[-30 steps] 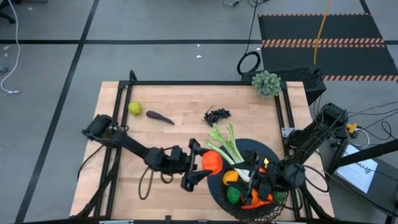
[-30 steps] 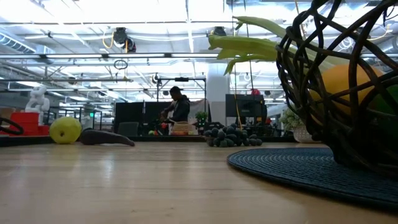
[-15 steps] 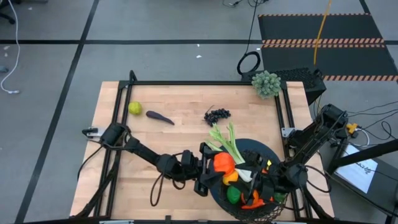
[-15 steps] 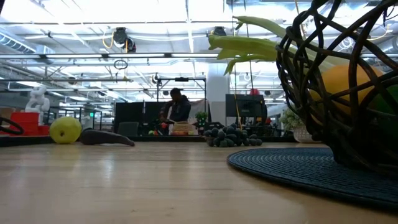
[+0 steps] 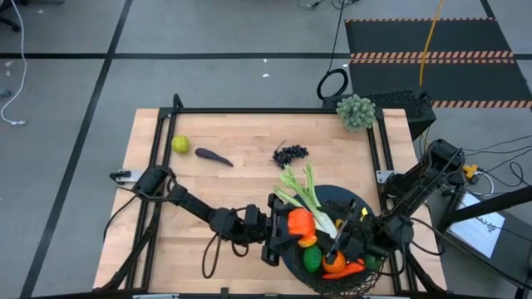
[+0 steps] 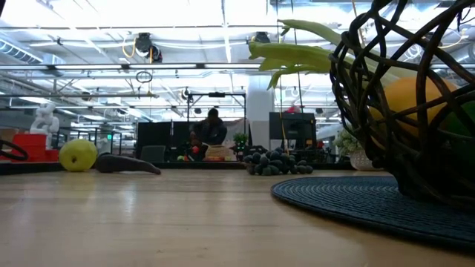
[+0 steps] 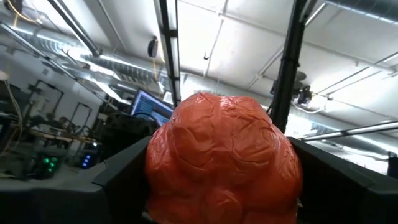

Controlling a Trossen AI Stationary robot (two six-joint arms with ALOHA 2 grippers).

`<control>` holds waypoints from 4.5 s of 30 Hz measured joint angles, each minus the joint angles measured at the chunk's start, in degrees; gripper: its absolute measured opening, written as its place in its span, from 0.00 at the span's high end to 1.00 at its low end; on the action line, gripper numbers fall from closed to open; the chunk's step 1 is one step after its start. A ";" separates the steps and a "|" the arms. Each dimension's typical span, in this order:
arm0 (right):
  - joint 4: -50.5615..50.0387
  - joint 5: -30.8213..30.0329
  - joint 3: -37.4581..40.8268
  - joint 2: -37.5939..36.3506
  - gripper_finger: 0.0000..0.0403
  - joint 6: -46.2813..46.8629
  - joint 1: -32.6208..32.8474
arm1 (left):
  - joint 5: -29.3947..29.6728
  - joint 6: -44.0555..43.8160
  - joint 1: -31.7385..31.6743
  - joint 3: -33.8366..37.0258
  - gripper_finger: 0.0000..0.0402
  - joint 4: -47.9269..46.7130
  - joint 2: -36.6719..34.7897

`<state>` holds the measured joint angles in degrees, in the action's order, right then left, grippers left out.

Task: Build produce basket
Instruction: Put the pumpkin into the wire basket

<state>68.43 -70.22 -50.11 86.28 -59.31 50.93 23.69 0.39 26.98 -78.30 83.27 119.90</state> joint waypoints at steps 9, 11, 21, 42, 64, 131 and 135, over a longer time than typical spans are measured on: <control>-0.94 8.71 0.00 0.00 0.39 0.22 0.06 | 0.83 -1.09 -0.66 0.02 0.17 -0.07 -0.07; -0.98 8.90 0.00 -0.05 0.39 0.34 -0.23 | 0.82 -2.13 -0.92 0.02 0.18 -0.82 -0.26; -0.99 8.82 0.01 -0.09 0.39 3.45 -1.98 | 2.77 -1.88 -1.07 0.04 0.16 -2.08 -0.35; -8.63 -3.21 0.02 -3.03 0.39 0.42 9.21 | -0.53 -1.71 -0.67 0.04 0.16 -66.95 -19.03; -36.00 42.14 -1.51 1.82 0.20 34.63 -10.46 | -19.67 -18.82 -0.11 0.02 0.15 -93.21 -19.71; -63.53 40.52 -14.38 5.35 0.32 51.70 -7.63 | -7.87 -17.51 0.90 -0.04 0.03 -106.49 -25.71; -71.94 35.82 -14.38 0.72 0.32 61.75 -5.08 | -6.18 -17.27 0.90 -0.02 0.03 -109.56 -25.62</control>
<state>-3.51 -34.40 -64.49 87.00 2.44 45.85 17.51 -16.88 27.88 -78.32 -26.29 94.28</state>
